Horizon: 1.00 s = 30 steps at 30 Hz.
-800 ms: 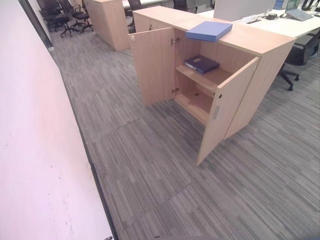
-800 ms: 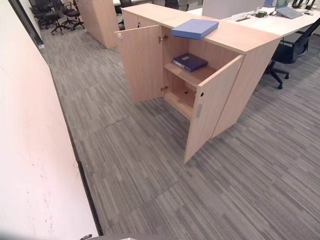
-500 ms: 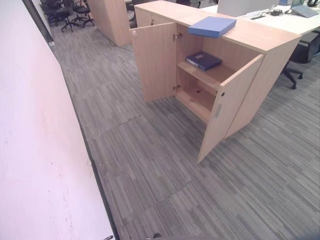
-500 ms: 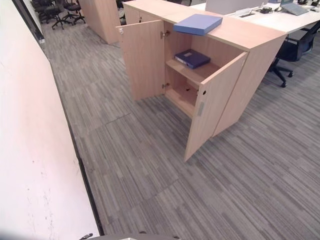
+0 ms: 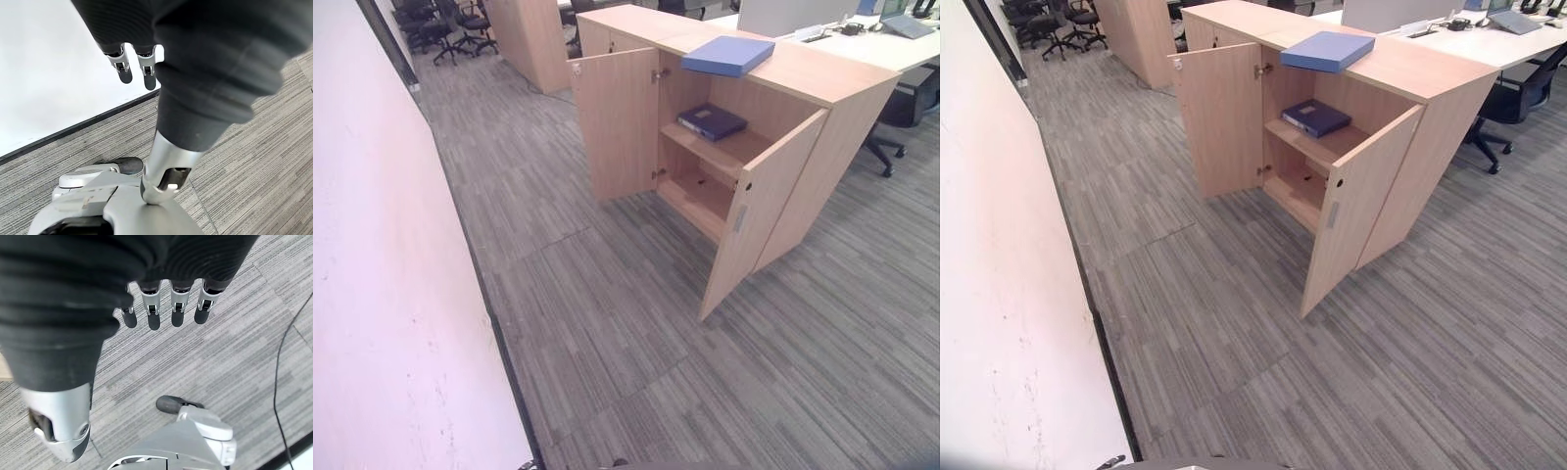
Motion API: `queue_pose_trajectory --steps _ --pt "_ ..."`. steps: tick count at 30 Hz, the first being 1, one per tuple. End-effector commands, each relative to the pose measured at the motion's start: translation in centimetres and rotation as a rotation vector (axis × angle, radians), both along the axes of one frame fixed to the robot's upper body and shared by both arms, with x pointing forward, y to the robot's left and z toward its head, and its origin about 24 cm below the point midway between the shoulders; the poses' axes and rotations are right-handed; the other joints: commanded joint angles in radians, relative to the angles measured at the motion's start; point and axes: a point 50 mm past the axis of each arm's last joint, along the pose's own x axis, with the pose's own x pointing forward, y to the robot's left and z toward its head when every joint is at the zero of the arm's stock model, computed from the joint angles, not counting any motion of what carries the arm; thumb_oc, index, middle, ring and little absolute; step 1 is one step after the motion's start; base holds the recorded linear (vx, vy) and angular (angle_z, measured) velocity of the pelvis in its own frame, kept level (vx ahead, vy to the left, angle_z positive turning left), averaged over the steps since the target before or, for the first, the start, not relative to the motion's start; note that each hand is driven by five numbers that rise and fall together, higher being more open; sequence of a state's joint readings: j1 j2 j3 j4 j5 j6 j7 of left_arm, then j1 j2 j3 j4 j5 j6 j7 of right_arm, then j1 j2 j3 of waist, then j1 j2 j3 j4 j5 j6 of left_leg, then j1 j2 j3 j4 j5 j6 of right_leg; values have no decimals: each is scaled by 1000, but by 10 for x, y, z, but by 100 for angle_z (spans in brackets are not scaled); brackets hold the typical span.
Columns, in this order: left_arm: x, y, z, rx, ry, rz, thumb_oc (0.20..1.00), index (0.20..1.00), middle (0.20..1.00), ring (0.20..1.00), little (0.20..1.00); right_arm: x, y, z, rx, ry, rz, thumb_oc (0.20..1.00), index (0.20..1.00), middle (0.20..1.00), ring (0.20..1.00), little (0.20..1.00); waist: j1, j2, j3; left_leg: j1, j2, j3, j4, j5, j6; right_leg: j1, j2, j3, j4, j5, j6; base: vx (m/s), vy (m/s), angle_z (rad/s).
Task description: Put the empty folder in the office cabinet
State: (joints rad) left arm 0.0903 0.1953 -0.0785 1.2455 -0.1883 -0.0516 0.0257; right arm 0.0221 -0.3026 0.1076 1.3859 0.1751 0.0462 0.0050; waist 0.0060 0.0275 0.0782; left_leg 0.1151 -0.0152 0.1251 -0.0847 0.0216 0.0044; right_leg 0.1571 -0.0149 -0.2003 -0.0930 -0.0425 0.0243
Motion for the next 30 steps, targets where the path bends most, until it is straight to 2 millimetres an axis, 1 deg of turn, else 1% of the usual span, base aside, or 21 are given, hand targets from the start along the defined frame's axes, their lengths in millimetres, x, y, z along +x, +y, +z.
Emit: queue_pose_trajectory --steps 1,3,4,5,9,20,30 --pt "6 -13 -3 -36 9 -50 1000 1000 1000 1000 1000 5 -15 5 -36 34 11 1000 1000 1000 1000 1000 1 -15 -29 1 37 -13 -3 -39 -76 -34 -78 -31 6 98 115 0 0 0" --pt "6 -13 -3 -29 14 -72 1000 1000 1000 1000 1000 6 -15 6 -37 32 13 1000 1000 1000 1000 1000 1 -15 -30 1 37 -13 -3 -39 -77 -34 -78 -30 6 98 115 0 0 0" --pt "6 -14 -3 -16 29 -133 1000 1000 1000 1000 1000 8 -15 6 -35 28 17 1000 1000 1000 1000 1000 0 -16 -31 3 37 -13 -3 -40 -76 -33 -78 -30 6 98 115 0 0 0" --pt "7 -14 -3 -10 32 -152 1000 1000 1000 1000 1000 8 -14 6 -35 28 18 1000 1000 1000 1000 1000 -1 -16 -31 3 37 -13 -3 -40 -77 -33 -79 -30 6 99 116 0 0 0" --pt "7 -14 -3 8 43 -194 1000 1000 1000 1000 1000 10 -12 5 -31 20 21 1000 1000 1000 1000 1000 -2 -15 -34 4 38 -12 -3 -43 -77 -33 -79 -29 6 97 115 0 0 0" --pt "13 -12 -2 32 35 -249 1000 1000 1000 1000 1000 15 -9 4 -31 10 40 1000 1000 1000 1000 1000 -2 -19 -39 5 40 -15 -3 -45 -77 -32 -79 -32 6 96 116 0 0 0" --pt "13 -11 -2 38 37 -267 1000 1000 1000 1000 1000 15 -9 5 -33 8 49 1000 1000 1000 1000 1000 -6 -20 -34 2 39 -15 -3 -46 -78 -35 -78 -29 6 98 117 0 0 0"
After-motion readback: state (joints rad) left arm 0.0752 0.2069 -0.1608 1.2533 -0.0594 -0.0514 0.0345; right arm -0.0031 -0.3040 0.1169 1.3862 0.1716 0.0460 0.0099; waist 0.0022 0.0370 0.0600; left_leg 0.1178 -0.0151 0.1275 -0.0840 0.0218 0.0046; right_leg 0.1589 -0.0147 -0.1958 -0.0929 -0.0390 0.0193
